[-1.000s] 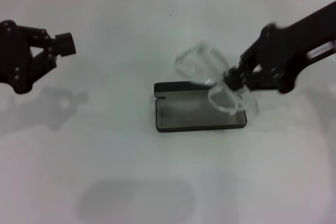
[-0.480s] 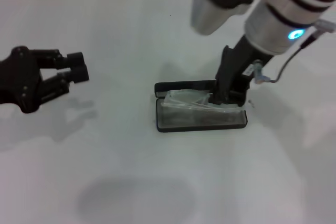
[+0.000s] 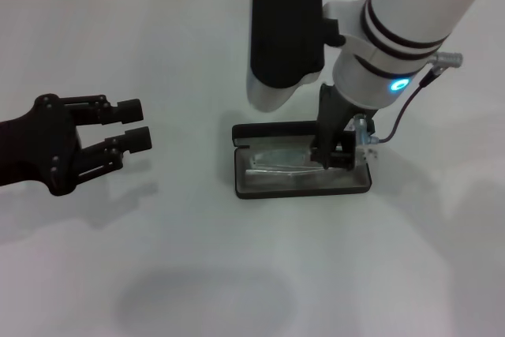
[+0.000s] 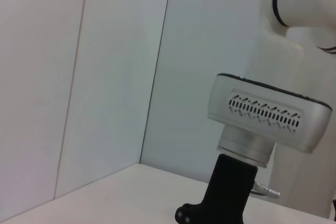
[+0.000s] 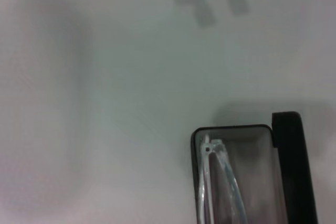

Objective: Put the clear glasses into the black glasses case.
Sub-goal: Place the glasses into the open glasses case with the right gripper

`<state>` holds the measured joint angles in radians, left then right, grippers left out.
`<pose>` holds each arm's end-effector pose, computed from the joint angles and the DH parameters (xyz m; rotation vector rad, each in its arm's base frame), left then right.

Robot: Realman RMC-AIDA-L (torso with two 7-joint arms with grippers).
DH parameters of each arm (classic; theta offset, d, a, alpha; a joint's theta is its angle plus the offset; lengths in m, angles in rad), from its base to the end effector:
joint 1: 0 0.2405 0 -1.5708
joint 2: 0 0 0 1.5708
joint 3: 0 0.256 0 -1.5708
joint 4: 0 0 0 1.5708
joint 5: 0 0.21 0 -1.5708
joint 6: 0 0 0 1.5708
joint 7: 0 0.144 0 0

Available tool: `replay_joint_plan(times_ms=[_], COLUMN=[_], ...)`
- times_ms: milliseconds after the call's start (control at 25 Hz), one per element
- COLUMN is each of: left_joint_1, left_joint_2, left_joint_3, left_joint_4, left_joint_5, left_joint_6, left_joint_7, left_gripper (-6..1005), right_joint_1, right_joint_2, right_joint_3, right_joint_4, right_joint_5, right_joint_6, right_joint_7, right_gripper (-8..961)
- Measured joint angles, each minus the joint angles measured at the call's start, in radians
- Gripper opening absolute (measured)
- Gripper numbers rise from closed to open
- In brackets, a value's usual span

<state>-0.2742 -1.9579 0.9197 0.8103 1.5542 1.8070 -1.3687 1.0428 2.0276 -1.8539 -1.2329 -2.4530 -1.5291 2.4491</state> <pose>-0.2722 0.2716 0.0681 -2.6982 -0.4402 -1.0030 0.0492 0.3519 -0.0709 -2.8539 -0.1168 -0.8672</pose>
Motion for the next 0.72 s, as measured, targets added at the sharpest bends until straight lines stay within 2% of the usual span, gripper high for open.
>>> replay_joint_plan(times_ms=[80,440,720], left_joint_1=[0.001,0.007,0.006], left_joint_2=[0.0,-0.012,-0.015], left_joint_3=[0.0,-0.001,-0.001], left_joint_4=[-0.001,-0.03,-0.037], left_joint_5=[0.0,-0.003,-0.006], left_joint_6=[0.0,0.004,0.011], left_joint_7=[0.006,0.058,0.069], left_gripper=[409,405,402], right_joint_1=[0.0,0.0,-0.001], right_joint_2=[0.0,0.0,0.0], right_joint_3=[-0.016,-0.104,-0.115], right_joint_4=[0.003,0.017,0.025], right_joint_5=[-0.001,-0.034,-0.053], right_joint_6=[0.014,0.065,0.084], right_joint_7=[0.012,0.065,0.079], right_gripper=[62,65,67])
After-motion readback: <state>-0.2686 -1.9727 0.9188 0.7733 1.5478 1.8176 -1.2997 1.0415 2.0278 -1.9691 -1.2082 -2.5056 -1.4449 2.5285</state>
